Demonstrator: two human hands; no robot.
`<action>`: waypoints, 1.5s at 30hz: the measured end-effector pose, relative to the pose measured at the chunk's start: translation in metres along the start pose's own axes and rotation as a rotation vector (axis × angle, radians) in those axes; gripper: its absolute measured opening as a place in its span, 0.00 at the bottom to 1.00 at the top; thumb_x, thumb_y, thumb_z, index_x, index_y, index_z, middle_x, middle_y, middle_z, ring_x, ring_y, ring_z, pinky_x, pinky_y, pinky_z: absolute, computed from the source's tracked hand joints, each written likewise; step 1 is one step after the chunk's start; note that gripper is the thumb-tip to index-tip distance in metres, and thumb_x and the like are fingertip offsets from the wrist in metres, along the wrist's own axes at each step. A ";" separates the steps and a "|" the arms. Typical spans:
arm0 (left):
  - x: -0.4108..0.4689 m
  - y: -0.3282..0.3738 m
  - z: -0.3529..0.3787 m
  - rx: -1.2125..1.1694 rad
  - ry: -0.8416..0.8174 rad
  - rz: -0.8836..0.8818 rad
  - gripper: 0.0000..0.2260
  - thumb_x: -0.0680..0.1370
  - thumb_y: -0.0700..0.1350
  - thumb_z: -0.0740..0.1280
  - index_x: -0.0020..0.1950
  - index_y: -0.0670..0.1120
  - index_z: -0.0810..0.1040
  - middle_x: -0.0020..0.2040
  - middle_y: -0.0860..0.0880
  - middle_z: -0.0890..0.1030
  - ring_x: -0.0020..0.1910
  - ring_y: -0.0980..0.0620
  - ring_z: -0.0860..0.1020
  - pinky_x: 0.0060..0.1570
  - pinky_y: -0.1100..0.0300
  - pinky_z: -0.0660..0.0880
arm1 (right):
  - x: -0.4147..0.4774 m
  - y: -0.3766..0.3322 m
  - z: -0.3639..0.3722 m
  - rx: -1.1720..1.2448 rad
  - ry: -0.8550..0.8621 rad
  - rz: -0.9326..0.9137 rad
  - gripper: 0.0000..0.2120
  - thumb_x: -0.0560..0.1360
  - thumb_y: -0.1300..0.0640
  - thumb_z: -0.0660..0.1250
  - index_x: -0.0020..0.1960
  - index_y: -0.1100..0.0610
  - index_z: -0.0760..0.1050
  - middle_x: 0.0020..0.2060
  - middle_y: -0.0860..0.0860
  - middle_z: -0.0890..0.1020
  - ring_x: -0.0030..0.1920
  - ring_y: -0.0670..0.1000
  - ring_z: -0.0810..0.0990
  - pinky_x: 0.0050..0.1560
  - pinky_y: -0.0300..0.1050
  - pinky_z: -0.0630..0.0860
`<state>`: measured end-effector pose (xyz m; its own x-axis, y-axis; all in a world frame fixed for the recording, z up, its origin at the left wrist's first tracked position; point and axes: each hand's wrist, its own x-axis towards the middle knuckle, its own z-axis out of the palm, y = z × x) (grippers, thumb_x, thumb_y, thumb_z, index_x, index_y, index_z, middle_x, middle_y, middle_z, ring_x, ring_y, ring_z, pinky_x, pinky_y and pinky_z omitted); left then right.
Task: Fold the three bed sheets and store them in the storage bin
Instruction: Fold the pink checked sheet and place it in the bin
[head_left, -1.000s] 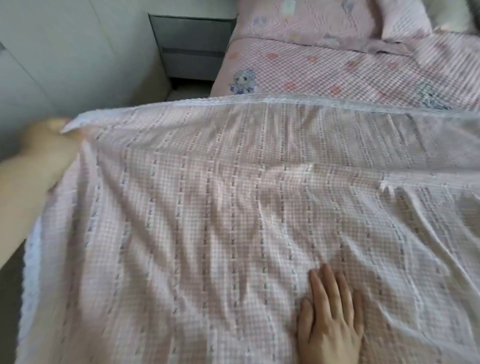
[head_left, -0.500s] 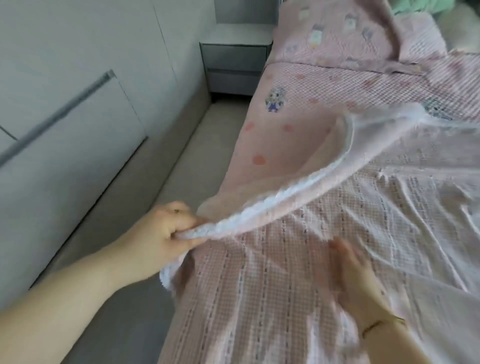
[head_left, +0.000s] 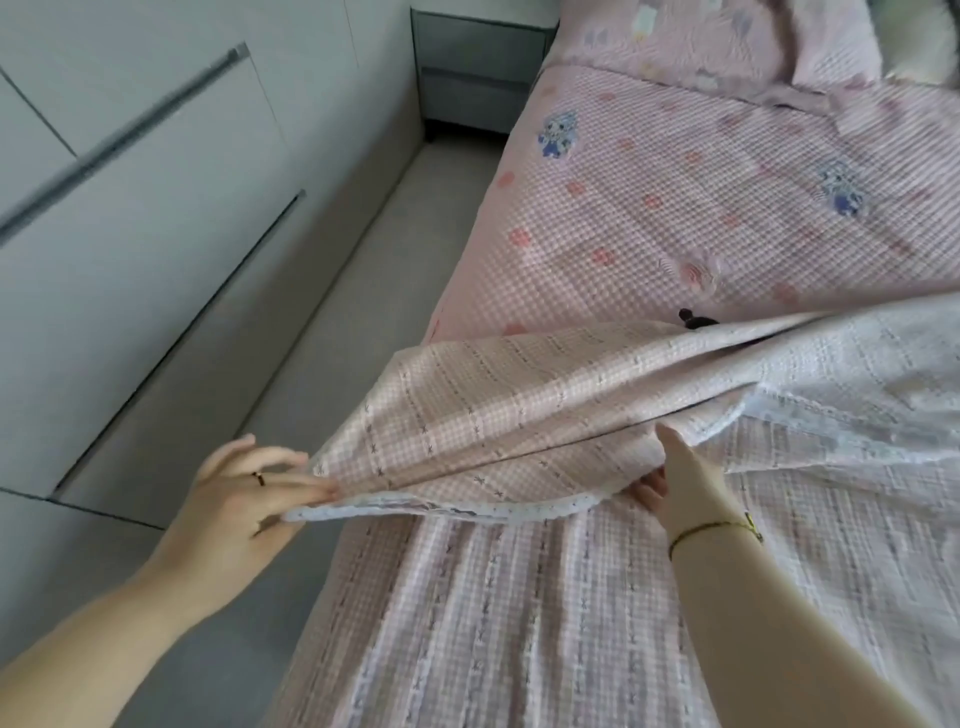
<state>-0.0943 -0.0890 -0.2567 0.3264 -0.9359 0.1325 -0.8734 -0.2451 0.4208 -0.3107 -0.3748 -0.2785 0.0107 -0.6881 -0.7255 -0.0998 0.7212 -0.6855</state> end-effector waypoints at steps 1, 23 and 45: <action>-0.002 0.000 -0.004 0.002 0.042 0.013 0.15 0.70 0.50 0.59 0.45 0.50 0.84 0.54 0.85 0.63 0.61 0.80 0.59 0.66 0.75 0.47 | -0.001 0.006 -0.003 -0.006 0.077 -0.044 0.13 0.75 0.54 0.66 0.53 0.62 0.70 0.41 0.57 0.76 0.40 0.57 0.77 0.43 0.52 0.78; -0.022 0.066 0.057 0.291 -0.318 -0.199 0.32 0.70 0.52 0.71 0.71 0.47 0.64 0.69 0.49 0.69 0.69 0.47 0.67 0.72 0.56 0.47 | -0.066 0.051 -0.041 -0.001 -0.110 0.127 0.11 0.79 0.67 0.56 0.39 0.62 0.68 0.37 0.59 0.76 0.37 0.55 0.77 0.28 0.47 0.79; 0.044 0.120 0.137 0.080 0.025 -0.195 0.07 0.66 0.38 0.74 0.43 0.42 0.82 0.30 0.47 0.82 0.28 0.45 0.80 0.30 0.58 0.72 | -0.053 0.071 -0.070 0.127 -0.455 0.003 0.10 0.80 0.55 0.56 0.49 0.57 0.74 0.42 0.52 0.81 0.46 0.52 0.79 0.53 0.49 0.75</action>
<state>-0.2343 -0.1943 -0.3235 0.5000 -0.8625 0.0786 -0.8186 -0.4410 0.3679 -0.3878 -0.2926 -0.2850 0.4488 -0.6016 -0.6608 0.0213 0.7465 -0.6651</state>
